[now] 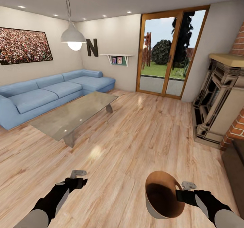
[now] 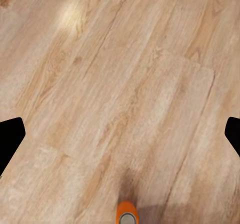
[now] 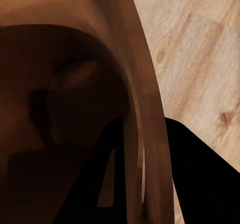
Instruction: Put the three can of soda from the living room inside the tash can in the kitchen.
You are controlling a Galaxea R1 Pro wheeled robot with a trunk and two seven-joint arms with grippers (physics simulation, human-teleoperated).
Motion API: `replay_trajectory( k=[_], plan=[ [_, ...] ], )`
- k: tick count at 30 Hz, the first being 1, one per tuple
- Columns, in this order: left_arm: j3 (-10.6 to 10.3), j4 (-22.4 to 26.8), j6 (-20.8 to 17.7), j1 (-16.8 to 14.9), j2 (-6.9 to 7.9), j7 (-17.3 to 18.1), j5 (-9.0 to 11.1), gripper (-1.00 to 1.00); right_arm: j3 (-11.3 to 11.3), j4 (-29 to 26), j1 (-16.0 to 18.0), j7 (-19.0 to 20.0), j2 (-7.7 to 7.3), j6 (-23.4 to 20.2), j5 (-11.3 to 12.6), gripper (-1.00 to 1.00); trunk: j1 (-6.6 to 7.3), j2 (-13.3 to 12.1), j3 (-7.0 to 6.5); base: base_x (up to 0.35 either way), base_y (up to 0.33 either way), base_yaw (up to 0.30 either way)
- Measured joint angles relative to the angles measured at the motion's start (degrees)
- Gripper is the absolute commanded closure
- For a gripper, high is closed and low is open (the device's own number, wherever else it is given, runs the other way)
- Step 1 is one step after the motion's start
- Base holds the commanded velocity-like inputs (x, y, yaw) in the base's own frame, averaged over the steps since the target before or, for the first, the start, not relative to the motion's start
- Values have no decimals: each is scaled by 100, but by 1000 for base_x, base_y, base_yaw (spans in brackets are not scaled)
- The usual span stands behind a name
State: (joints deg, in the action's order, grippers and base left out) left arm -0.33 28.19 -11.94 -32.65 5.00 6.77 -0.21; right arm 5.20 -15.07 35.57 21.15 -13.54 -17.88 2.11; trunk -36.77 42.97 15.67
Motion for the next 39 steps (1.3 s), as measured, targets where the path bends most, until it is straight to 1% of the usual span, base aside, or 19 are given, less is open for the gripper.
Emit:
replay_trajectory(
  k=[8,10,15,18,20,23,25,26,27,28,30,32,33,34,35,36,37,39],
  plan=[
    [1,-72,512,-17,16,18,-3,-100,-2,1,1,0,-13,-20,-7,100,0,0,0,2,1,0],
    [1,-78,664,-20,17,22,-6,-100,3,-4,0,12,-19,-34,-6,100,-43,78,35,0,0,0],
    [0,-137,788,-21,1,22,-12,-100,2,-7,0,8,-15,-46,-9,100,-153,279,125,0,0,0],
    [-2,-316,824,-21,-9,25,-11,-100,9,-8,0,0,-13,-54,-3,100,-219,399,180,0,0,0],
    [-2,-542,837,-21,-14,30,-2,-100,25,-8,2,-4,-14,-66,13,100,-263,479,220,0,0,0],
    [-2,-684,840,-21,-18,32,1,-100,32,-10,5,-5,-23,-81,14,100,-329,600,283,0,0,0],
    [-2,-814,836,-21,-22,34,2,-100,42,-32,7,-6,-40,-225,18,100,-373,680,326,0,0,0],
    [1,-932,829,-21,-23,34,2,-100,74,-91,14,-7,-57,-562,42,100,-395,721,349,0,0,0],
    [1,-968,820,-22,-24,34,0,-100,11,-110,14,-10,-61,-699,7,100,-417,760,373,0,0,0],
    [-3,-999,803,-21,-24,38,-2,-100,8,-144,19,-19,-65,-811,-39,100,-439,800,397,0,0,0],
    [-15,-1097,788,-23,-30,44,-18,-100,39,-305,50,-30,-73,-1134,-4,100,-483,881,444,0,0,0],
    [-20,-1134,808,-25,-32,44,-25,-100,73,-394,94,-33,-76,-1307,35,100,-527,961,493,0,0,0],
    [-24,-1149,821,-26,-33,44,-29,-100,1,-416,228,-40,-76,-1583,-44,100,-548,1001,518,0,0,0],
    [-25,-1155,826,-25,-34,44,-29,-100,47,-442,293,-48,-78,-1653,-56,100,-571,1041,543,0,0,0],
    [-26,-1158,829,-26,-34,44,-30,-100,73,-456,353,-49,-79,-1724,-13,100,-592,1081,567,0,0,0],
    [-27,-1163,834,-28,-34,44,-31,-100,29,-456,465,-48,-77,-1835,-10,100,-614,1121,592,0,0,0],
    [-28,-1164,838,-27,-34,44,-31,-100,70,-474,537,-52,-79,-1872,-12,100,-636,1162,617,0,0,0],
    [-28,-1166,863,-26,-34,44,-28,-100,2,-469,841,-55,-78,-2146,-86,100,-680,1241,668,0,0,0]
  ],
)
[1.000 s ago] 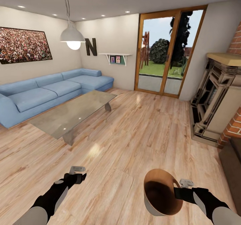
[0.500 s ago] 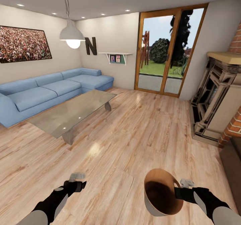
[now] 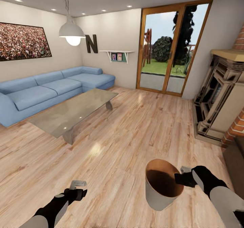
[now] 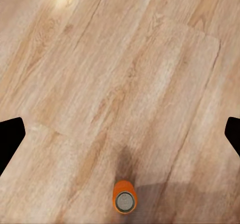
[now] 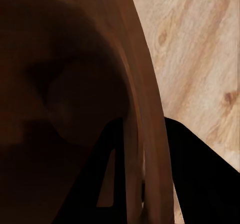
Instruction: Put the three can of soda from the living room inside the tash can in the kitchen.
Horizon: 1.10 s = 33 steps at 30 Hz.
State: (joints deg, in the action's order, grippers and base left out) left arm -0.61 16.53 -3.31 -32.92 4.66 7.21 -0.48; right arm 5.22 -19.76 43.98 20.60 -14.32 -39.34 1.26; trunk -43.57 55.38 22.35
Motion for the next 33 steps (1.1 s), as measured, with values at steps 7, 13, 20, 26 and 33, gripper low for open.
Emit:
replay_trajectory(
  k=[7,13,20,26,33],
  plan=[
    [1,-14,1047,4,-7,-26,-16,-100,-28,-15,467,6,33,-492,-57,100,-154,281,186,0,0,0],
    [-23,-159,1387,4,-33,-39,-17,-100,-24,-16,493,12,35,-530,-5,100,-286,521,345,0,0,0],
    [-79,-685,2259,6,-119,-60,-14,-100,-32,-16,502,17,59,-589,0,100,-439,802,519,0,0,0],
    [-87,-740,2374,4,-130,-69,-7,-100,-42,-16,503,16,66,-595,4,100,-571,1043,663,0,0,0],
    [-89,-747,2402,11,-132,-64,-5,-100,-49,-17,503,17,70,-594,-3,100,-725,1324,839,0,0,0]
  ],
)
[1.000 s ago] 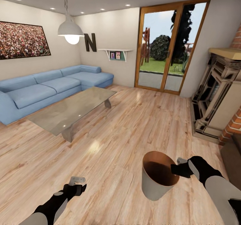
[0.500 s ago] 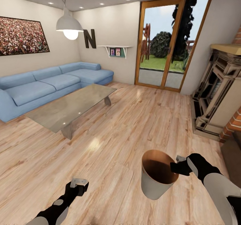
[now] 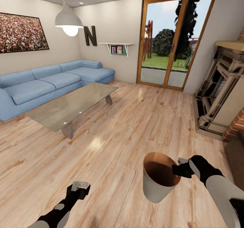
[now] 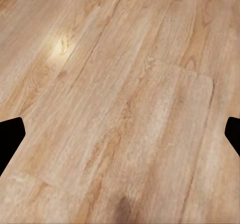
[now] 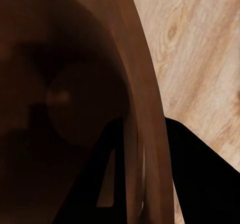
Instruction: Put the three can of soda from the living room inside the tash can in the kitchen.
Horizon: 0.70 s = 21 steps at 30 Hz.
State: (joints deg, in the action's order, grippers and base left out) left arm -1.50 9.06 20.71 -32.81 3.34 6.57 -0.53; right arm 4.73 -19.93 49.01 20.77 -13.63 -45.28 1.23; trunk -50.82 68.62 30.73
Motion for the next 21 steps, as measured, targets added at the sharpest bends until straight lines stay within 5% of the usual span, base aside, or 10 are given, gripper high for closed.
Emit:
replay_trajectory(
  k=[21],
  plan=[
    [-77,-3,8,2,0,3,0,-100,8,-42,0,9,0,10,-4,100,-461,842,558,0,0,0]
  ],
)
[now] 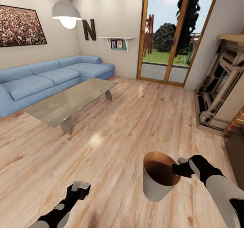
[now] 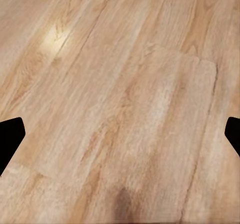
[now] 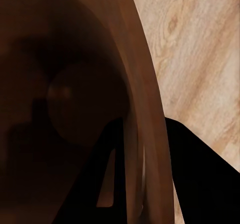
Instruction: Put the three can of soda from the living room inside the tash can in the kitchen.
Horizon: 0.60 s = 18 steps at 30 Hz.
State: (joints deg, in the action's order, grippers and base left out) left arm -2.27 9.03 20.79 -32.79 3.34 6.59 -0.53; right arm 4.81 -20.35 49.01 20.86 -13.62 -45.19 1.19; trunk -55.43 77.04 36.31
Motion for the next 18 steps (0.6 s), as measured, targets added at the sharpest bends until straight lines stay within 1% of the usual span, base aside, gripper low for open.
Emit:
replay_trajectory(
  k=[5,11,18],
  plan=[
    [-57,-1,-1,0,0,0,0,-100,1,-86,1,3,0,-4,2,100,-110,201,133,0,0,0],
    [-70,0,0,0,0,0,0,-100,-10,-158,-4,8,0,-5,3,100,-242,441,290,0,0,0],
    [-72,-1,-4,0,0,0,0,-100,-14,-196,-8,9,6,2,7,100,-395,722,419,0,0,0]
  ],
)
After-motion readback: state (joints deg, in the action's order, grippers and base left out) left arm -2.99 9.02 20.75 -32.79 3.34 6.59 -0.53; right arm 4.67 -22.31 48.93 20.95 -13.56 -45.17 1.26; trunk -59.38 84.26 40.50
